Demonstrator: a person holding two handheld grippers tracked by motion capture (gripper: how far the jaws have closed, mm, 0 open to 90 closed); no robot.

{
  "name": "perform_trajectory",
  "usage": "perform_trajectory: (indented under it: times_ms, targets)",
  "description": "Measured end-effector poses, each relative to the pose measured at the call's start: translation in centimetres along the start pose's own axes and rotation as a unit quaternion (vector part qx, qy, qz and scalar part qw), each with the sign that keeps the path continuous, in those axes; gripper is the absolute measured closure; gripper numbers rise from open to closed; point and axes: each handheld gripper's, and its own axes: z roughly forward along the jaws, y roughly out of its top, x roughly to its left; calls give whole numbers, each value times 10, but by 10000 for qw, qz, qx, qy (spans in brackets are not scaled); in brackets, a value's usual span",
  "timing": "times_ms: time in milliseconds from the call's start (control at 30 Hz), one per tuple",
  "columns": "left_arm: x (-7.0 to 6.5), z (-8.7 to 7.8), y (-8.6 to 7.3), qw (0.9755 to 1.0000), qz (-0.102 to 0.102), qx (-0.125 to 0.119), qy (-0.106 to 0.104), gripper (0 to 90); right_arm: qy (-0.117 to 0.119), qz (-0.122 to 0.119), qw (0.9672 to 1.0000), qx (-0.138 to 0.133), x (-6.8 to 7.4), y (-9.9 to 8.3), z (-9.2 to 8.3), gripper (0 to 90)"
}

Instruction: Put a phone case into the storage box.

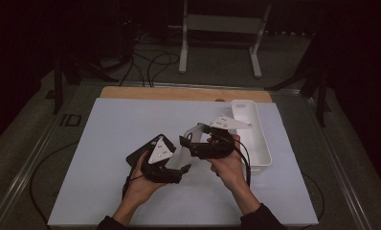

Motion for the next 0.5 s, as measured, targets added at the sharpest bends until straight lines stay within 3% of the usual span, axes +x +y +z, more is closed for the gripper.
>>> perform_trajectory:
  times_ms: [33, 100, 267, 500]
  targets:
    - [3, -2, 1, 9999, -96, -50, 108, 148, 2, 8, 10000, -14, -2, 0, 0, 166]
    - [6, -5, 1, 9997, -159, -119, 130, 123, -4, 4, 10000, -3, -2, 0, -1, 166]
    - [12, -12, 1, 9995, -154, -255, 142, 28, -9, -24, 10000, 24, -4, 0, -1, 166]
    - [18, -22, 1, 9989, -74, -395, 242, 3, -84, -97, 9999, 30, -6, 3, -3, 166]
